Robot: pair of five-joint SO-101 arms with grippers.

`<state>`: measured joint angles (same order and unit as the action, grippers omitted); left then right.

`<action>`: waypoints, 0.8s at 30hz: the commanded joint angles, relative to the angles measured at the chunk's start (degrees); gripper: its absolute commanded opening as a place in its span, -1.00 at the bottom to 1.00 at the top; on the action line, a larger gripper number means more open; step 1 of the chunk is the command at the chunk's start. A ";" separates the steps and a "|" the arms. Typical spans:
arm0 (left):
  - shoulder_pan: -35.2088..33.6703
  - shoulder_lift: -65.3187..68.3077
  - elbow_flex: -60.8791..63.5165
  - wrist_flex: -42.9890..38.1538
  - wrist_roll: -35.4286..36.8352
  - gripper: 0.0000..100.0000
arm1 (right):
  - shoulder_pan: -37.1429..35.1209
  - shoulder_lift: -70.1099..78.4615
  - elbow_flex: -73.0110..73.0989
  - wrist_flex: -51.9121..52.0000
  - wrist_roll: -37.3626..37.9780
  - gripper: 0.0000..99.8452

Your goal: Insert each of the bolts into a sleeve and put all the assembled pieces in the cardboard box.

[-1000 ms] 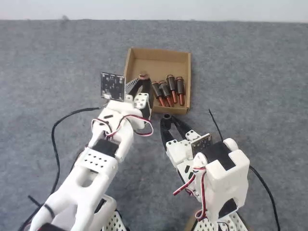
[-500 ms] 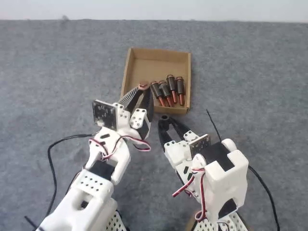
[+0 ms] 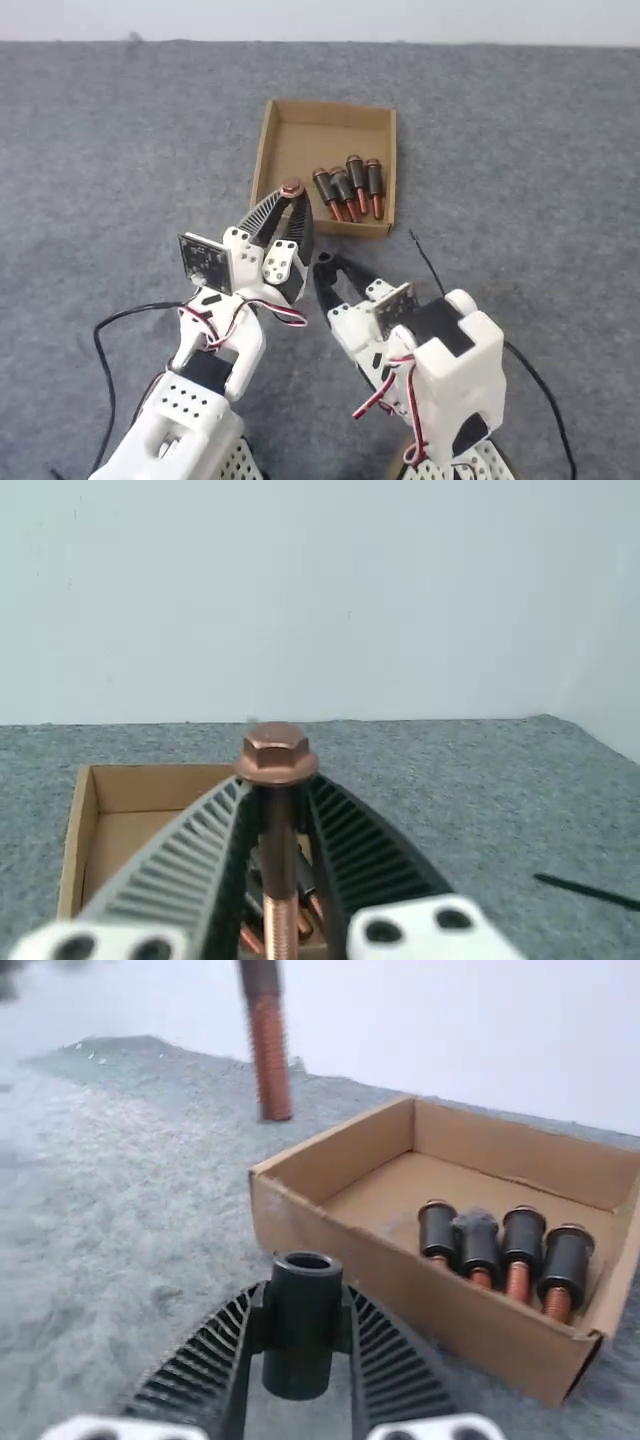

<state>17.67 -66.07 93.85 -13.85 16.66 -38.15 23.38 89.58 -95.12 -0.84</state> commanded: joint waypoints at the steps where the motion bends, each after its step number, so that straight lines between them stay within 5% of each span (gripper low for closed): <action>1: 0.26 -2.29 0.22 -1.67 -0.09 -0.98 | -0.66 0.75 -3.87 -1.27 1.58 -0.99; 24: -1.41 -2.11 0.13 2.20 4.31 -0.98 | -0.84 1.98 -8.97 -3.38 1.58 -0.99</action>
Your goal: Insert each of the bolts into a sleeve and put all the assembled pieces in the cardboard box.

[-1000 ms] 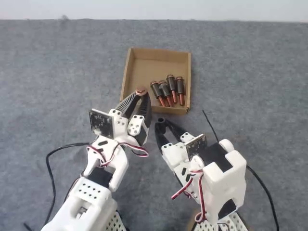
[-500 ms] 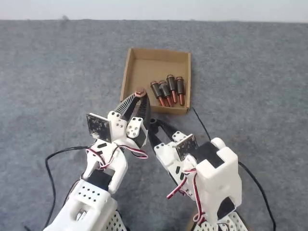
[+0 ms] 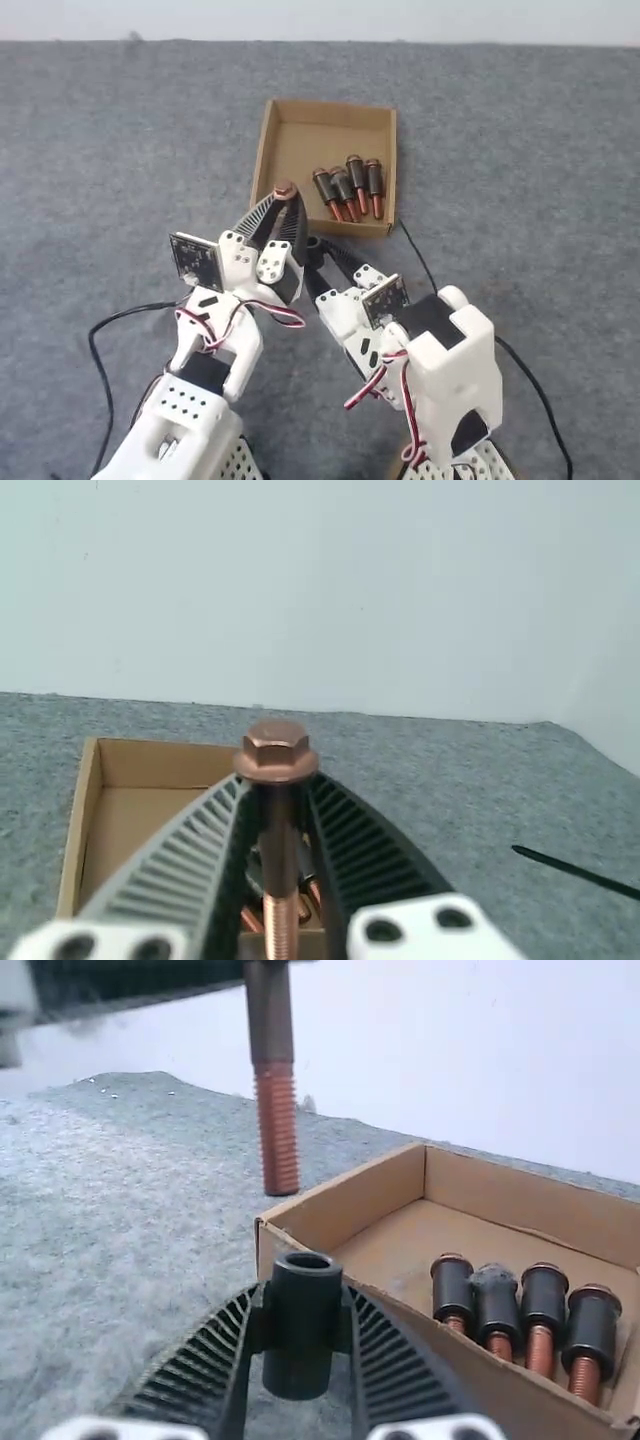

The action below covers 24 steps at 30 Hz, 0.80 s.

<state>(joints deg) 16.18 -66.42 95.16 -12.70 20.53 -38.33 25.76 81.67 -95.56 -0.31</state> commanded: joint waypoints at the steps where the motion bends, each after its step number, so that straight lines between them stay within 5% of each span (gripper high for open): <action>1: 0.18 -1.76 -1.19 1.32 0.53 -0.98 | -0.66 -0.40 -1.05 -3.30 1.05 -0.99; 24: 1.76 9.93 -8.22 5.10 0.53 -0.98 | -1.36 -0.40 0.97 -4.00 1.14 -0.99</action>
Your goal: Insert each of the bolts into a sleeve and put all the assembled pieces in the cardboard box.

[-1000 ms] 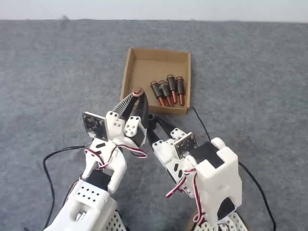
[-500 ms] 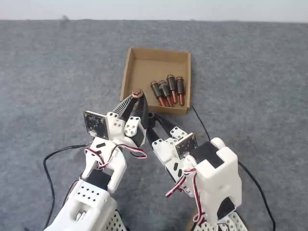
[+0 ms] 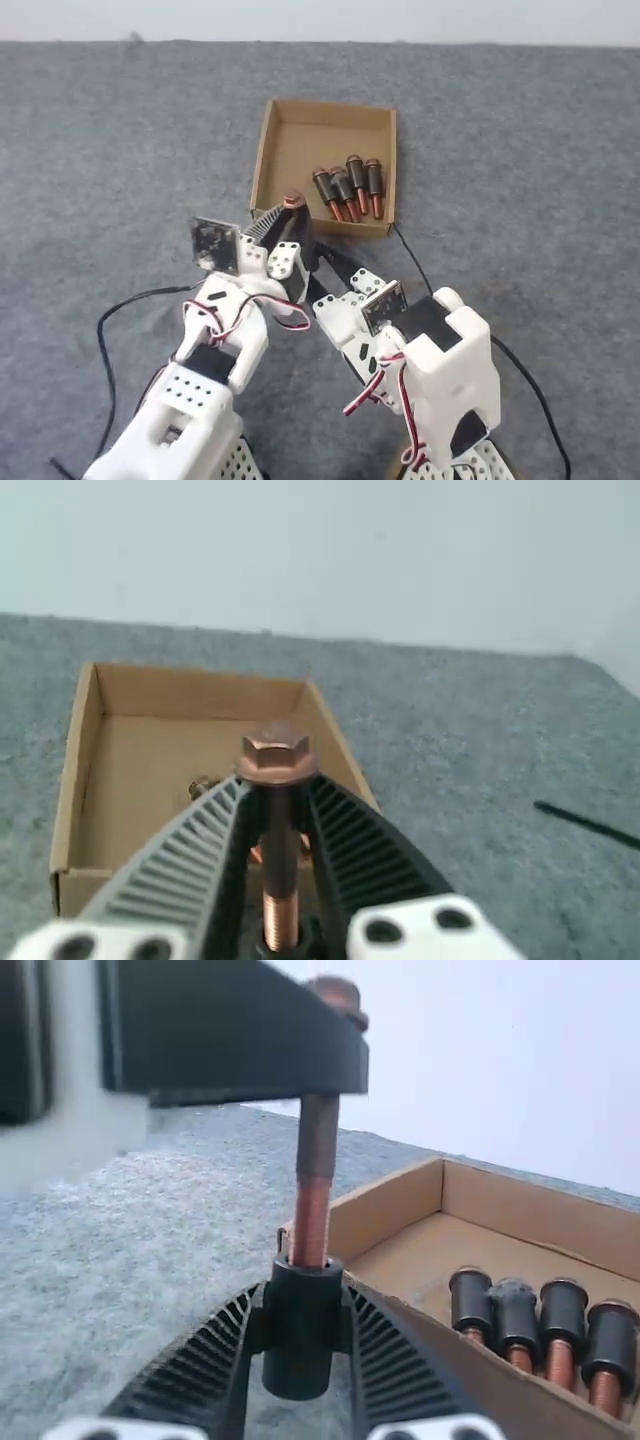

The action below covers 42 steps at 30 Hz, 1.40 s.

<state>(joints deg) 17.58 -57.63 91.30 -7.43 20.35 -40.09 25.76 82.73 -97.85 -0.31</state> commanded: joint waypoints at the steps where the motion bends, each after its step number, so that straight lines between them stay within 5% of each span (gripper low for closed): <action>1: 0.44 1.05 -4.35 0.00 0.70 -0.98 | 0.48 -0.48 -0.09 -1.71 1.14 -0.99; 38: 0.70 1.14 4.53 0.00 -5.98 -0.97 | 3.65 -0.84 -1.05 -1.19 1.23 -0.99; 42: 0.70 1.14 4.53 0.26 -5.89 -0.85 | 3.65 -0.84 -1.05 -1.19 1.23 -0.99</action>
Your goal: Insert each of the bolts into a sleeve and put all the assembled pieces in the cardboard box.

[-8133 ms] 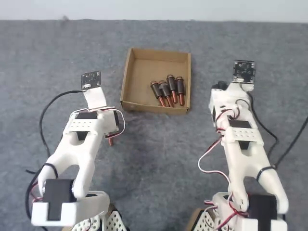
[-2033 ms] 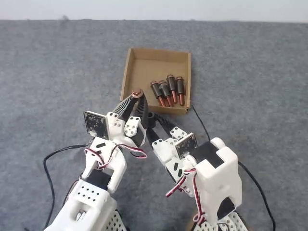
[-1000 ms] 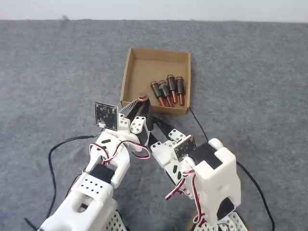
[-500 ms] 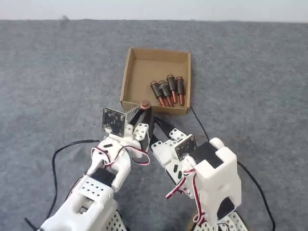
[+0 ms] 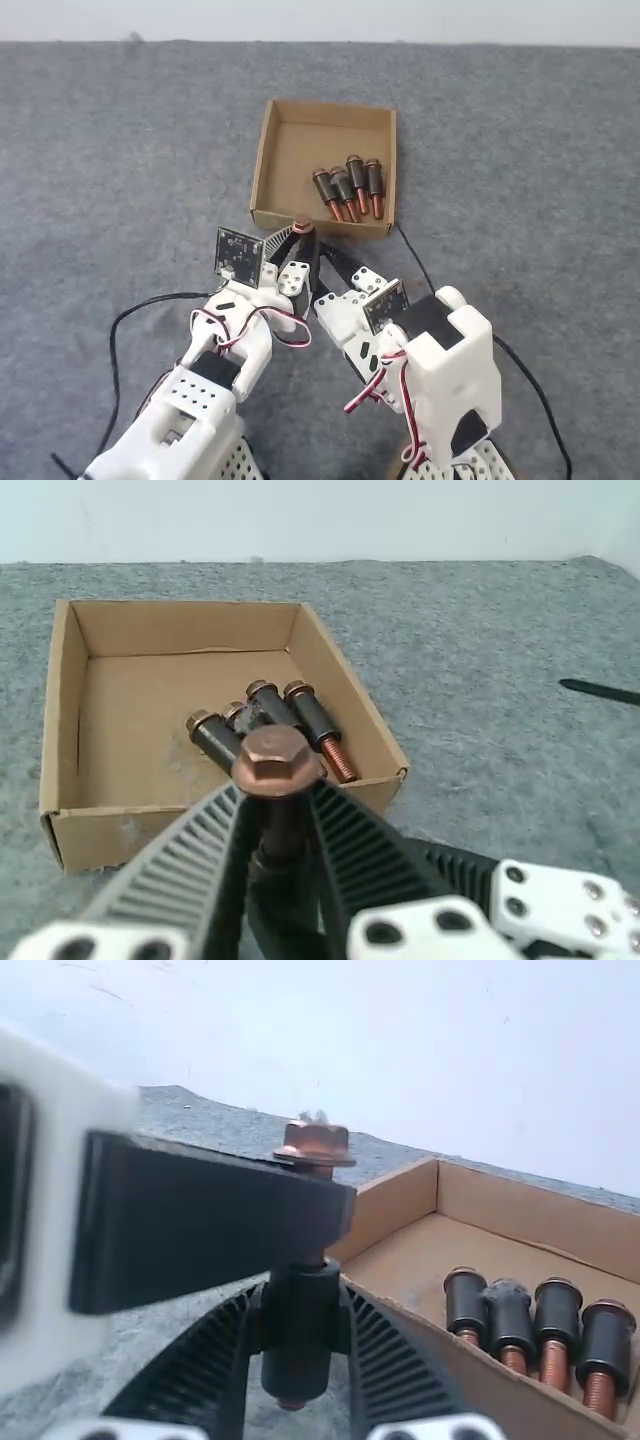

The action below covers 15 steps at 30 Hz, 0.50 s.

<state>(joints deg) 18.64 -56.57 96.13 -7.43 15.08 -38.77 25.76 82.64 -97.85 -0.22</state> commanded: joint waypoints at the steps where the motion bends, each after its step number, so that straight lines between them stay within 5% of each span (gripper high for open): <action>1: -0.44 0.09 -0.31 1.05 -0.62 -0.79 | 2.33 -0.84 -0.97 -1.19 1.14 -0.99; 5: -0.35 0.09 -0.31 3.78 -0.62 -0.62 | 2.33 -0.75 -0.97 -1.19 1.14 -0.99; 15: -0.70 -0.26 -0.31 3.96 -0.62 -0.61 | 3.12 -0.84 -1.05 -1.19 1.14 -0.99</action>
<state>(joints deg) 18.29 -56.57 96.13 -3.47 14.90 -36.57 25.85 82.73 -97.85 -0.31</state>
